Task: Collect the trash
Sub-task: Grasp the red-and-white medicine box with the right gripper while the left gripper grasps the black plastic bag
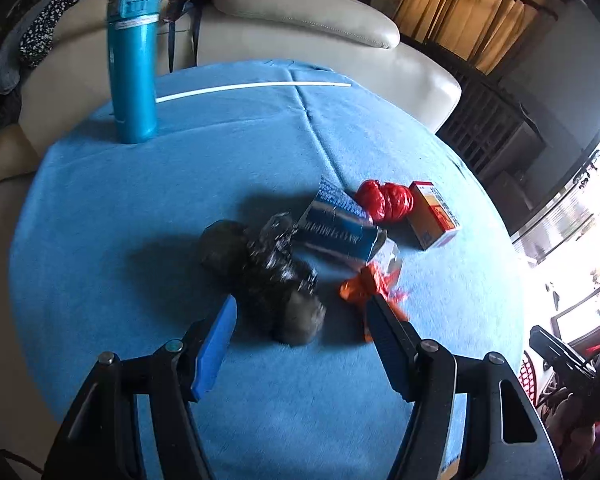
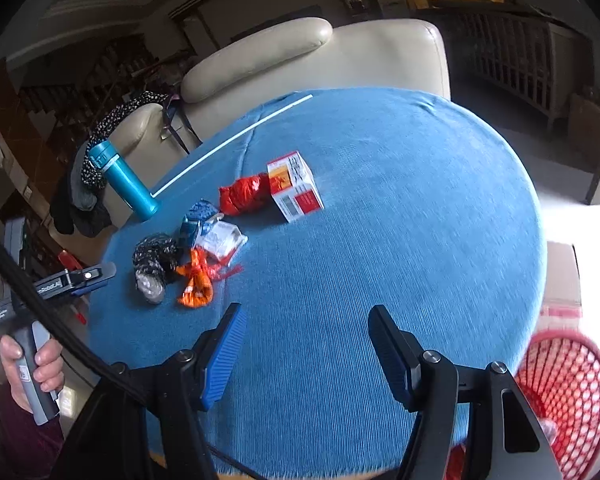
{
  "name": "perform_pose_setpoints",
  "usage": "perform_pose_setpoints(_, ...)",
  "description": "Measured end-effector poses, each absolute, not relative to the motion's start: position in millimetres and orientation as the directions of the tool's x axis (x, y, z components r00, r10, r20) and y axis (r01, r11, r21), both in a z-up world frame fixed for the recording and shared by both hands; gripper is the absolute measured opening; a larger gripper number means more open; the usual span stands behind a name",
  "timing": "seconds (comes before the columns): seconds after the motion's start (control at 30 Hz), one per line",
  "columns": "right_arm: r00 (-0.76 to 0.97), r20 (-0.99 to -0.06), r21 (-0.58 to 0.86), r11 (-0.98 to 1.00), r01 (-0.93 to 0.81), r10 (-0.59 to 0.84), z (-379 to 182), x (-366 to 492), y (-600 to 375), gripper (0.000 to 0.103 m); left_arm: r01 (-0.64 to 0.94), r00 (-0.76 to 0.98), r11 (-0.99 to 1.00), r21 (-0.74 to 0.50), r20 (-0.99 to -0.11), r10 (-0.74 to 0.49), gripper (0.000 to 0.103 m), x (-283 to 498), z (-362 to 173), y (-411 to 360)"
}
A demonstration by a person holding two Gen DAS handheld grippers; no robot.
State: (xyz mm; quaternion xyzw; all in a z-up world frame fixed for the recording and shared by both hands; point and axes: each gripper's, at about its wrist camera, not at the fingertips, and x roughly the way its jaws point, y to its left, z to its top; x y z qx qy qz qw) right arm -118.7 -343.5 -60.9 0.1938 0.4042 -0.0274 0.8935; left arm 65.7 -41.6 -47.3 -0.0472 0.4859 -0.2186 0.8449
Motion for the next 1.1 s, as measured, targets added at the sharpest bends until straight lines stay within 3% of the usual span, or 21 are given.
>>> perform_pose_setpoints(0.47,0.635,-0.77,0.198,0.971,0.136,0.068,-71.5,31.9,-345.0,0.073,0.242,0.372,0.91,-0.335,-0.835,-0.406,0.068,107.8,-74.2,-57.6)
perform_pose_setpoints(0.73,0.55,-0.835,0.091,0.988,0.122,0.009,-103.4,93.0,-330.6,0.074,0.233,0.362,0.904,-0.358,-0.831,-0.422,0.067,112.7,-82.9,-50.4)
perform_pose_setpoints(0.8,0.54,-0.841,0.059,0.989,0.136,-0.025,-111.1,97.6,-327.9,0.069,0.224,0.358,0.909,-0.351,-0.838,-0.412,0.059,113.0,-86.4,-48.7)
perform_pose_setpoints(0.87,0.558,-0.829,0.07,0.987,0.147,-0.025,-113.8,94.8,-327.4,0.051,0.221,0.347,0.911,-0.349,-0.844,-0.408,0.047,112.4,-90.8,-46.9)
perform_pose_setpoints(0.9,0.564,-0.825,0.068,0.987,0.148,-0.028,-114.1,92.0,-326.7,0.051,0.221,0.334,0.909,-0.354,-0.848,-0.411,0.042,112.0,-93.6,-46.1)
perform_pose_setpoints(1.1,0.585,-0.811,0.108,0.982,0.155,-0.003,-109.0,61.3,-325.0,0.051,0.216,0.335,0.905,-0.367,-0.843,-0.421,0.037,105.9,-94.2,-40.7)
